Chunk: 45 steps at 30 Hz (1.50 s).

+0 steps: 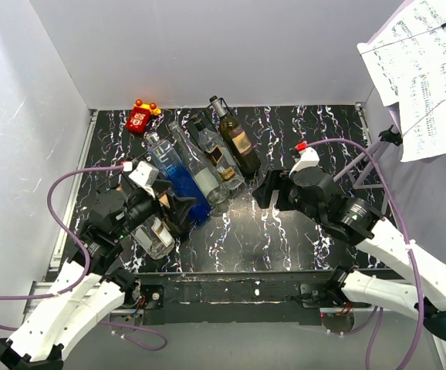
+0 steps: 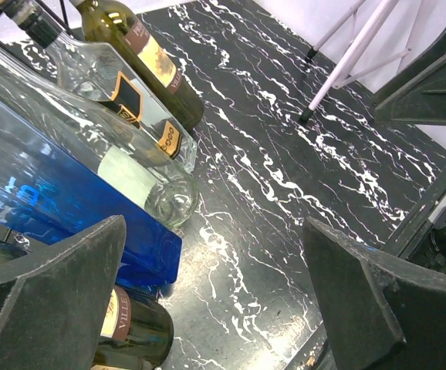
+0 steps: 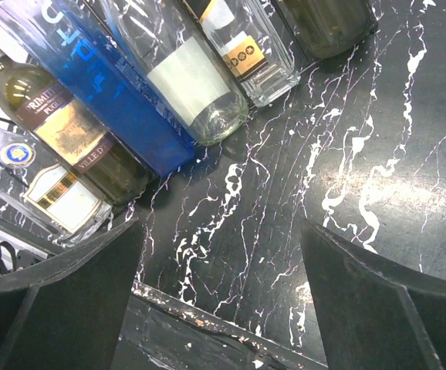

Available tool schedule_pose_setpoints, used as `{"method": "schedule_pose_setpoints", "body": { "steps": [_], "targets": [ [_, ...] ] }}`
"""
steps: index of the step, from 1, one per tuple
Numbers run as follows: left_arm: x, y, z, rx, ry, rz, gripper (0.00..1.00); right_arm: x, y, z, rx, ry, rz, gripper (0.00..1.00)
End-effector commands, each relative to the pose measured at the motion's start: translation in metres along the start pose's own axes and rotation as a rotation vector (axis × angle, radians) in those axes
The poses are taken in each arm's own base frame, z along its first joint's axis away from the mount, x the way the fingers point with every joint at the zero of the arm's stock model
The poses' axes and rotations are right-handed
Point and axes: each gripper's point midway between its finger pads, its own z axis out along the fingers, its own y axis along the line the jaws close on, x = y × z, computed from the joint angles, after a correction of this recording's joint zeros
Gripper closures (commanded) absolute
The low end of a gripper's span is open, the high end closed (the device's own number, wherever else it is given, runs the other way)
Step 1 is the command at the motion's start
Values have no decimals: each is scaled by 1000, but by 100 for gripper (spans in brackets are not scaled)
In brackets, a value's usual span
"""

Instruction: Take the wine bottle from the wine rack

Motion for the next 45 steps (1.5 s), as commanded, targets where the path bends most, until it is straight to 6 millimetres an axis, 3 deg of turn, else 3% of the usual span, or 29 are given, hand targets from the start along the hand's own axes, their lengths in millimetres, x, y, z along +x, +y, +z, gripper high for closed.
{"method": "schedule_pose_setpoints", "body": {
  "steps": [1,4,8,18,20,23,32,45],
  "targets": [
    [-10,7,-6,-53,-50,5,2,-21,5,-16,-32,-90,23,9],
    [-10,18,-6,-119,-53,-14,2,-21,1,-21,-29,-98,34,10],
    [-14,47,-13,-314,-20,-79,2,-20,-11,-28,21,-108,74,11],
    [-17,115,-73,-872,39,-194,4,-20,-20,-46,-21,-168,34,17],
    [-14,122,-81,-944,54,-210,11,-18,-21,-48,-30,-173,29,18],
    [-4,133,-91,-1039,70,-233,30,-13,-22,-50,-45,-165,28,19],
    [24,172,-84,-1107,133,-347,37,0,-34,-58,-22,-129,20,22],
    [50,190,-82,-1194,186,-343,44,1,-42,-67,-26,-166,34,22]
  ]
}}
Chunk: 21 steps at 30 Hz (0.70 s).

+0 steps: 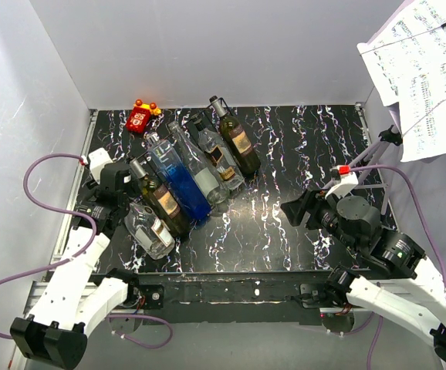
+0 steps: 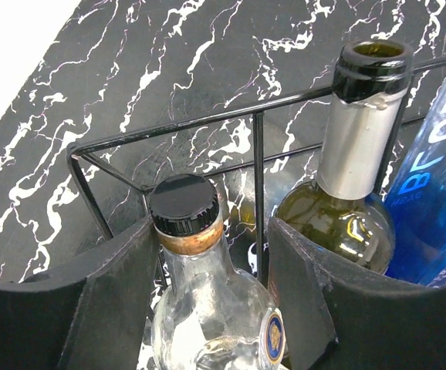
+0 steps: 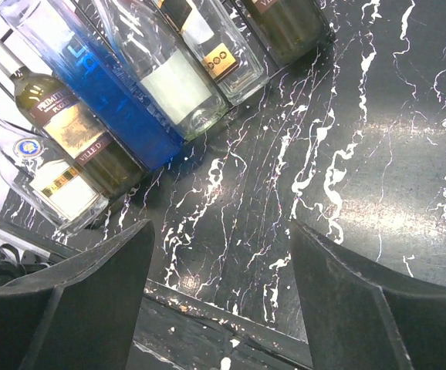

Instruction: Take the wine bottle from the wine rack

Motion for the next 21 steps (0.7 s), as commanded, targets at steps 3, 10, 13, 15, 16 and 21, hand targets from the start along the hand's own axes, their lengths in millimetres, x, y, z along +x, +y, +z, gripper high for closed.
{"method": "schedule_pose_setpoints", "body": {
  "steps": [3,10,13,15,16,21],
  "targets": [
    [7,1,12,-29,3,-10,45,-8,-2,-3,3,-44,-6,22],
    [15,5,19,-56,5,-3,48,-11,-5,-4,15,-58,-3,23],
    [19,6,21,-61,12,2,53,-12,-5,-5,14,-64,0,23],
    [19,5,21,-54,8,13,63,-11,-6,-6,16,-66,0,23],
    [17,6,21,-54,4,9,68,-12,-7,-7,18,-69,-1,23],
    [4,2,12,-18,-32,6,100,-13,-6,-9,-2,-78,-38,23]
  ]
}}
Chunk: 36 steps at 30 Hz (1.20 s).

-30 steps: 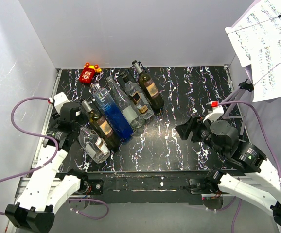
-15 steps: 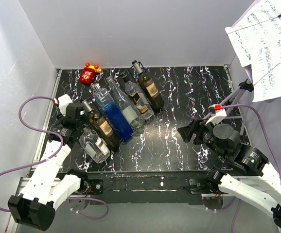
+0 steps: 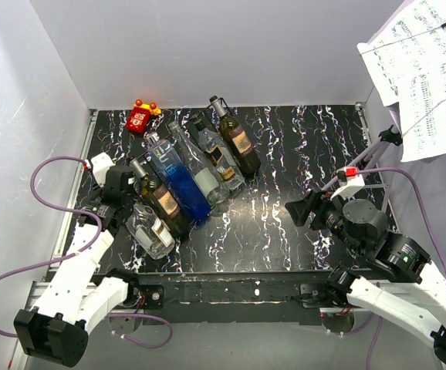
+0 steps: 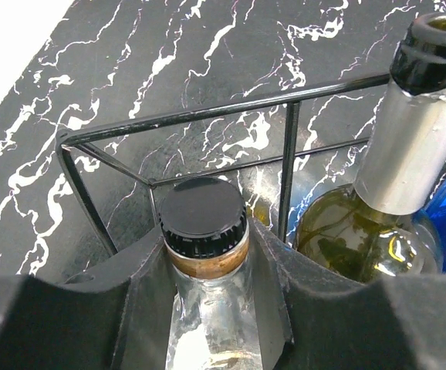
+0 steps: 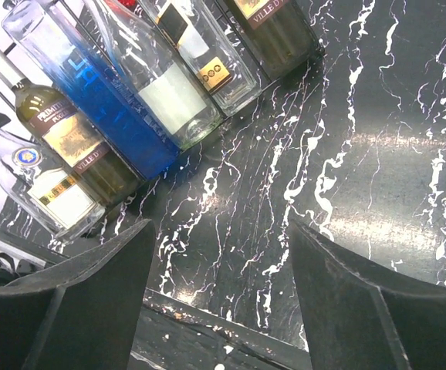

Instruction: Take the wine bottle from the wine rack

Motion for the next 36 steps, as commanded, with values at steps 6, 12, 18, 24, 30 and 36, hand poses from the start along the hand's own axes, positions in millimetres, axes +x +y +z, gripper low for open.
{"method": "schedule_pose_setpoints", "body": {
  "steps": [6,12,18,24,30,36],
  "targets": [
    [-35,-6,-25,95,-108,-10,100,-17,8,-15,-140,-150,-86,21],
    [-43,-18,-44,206,-108,-6,100,-29,-3,-29,-126,-231,-72,21],
    [-45,-24,-67,311,-100,4,100,-32,-6,-32,-105,-231,-80,22],
    [-44,-32,-97,466,-103,24,100,-32,-4,-32,-114,-233,-73,22],
    [-23,-50,-114,643,-62,108,100,-30,-6,-29,-104,-227,-81,22],
    [-20,-62,-151,858,-112,150,100,-31,-7,-30,-102,-233,-85,23]
  ]
}}
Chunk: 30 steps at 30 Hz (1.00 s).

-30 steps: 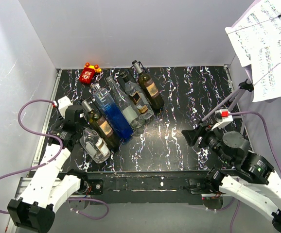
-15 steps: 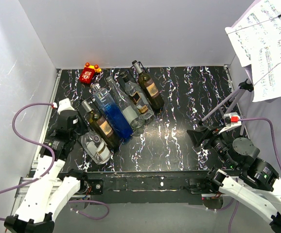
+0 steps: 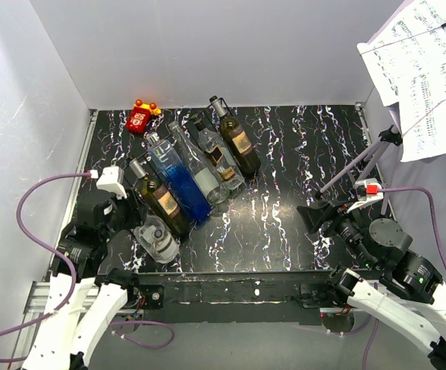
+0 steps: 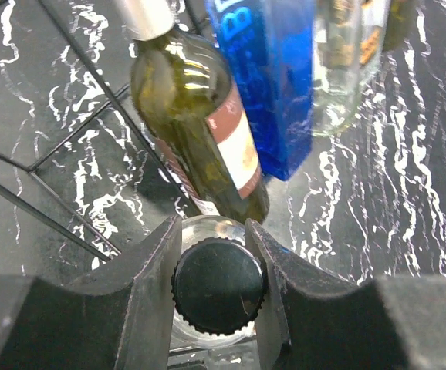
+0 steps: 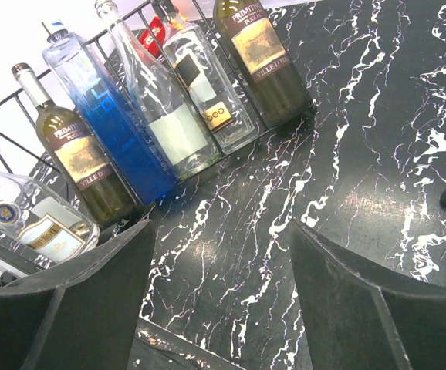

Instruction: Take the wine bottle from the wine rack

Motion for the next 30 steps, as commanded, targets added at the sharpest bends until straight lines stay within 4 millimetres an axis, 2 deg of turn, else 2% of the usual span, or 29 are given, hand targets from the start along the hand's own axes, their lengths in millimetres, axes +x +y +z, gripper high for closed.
{"method": "schedule_pose_setpoints", "body": {
  "steps": [1,6,13,22,24,26,30],
  "targets": [
    [-42,-50,-33,283,-203,52,100,-16,4,-1,-8,-54,8,23],
    [-41,-83,-53,491,-226,114,100,-16,5,-1,-15,-61,25,23],
    [-39,-111,-59,673,-223,153,100,-17,9,-1,-35,-61,37,23],
    [-41,-136,-37,742,-182,150,100,-19,13,5,-33,-60,23,24],
    [-41,-149,-33,751,-180,171,100,-19,14,8,-38,-58,20,24],
    [-34,-171,-30,785,-164,211,100,-19,16,9,-47,-58,6,24],
    [-30,-207,-14,817,-173,270,100,-20,21,10,-86,-77,-29,23]
  ]
}}
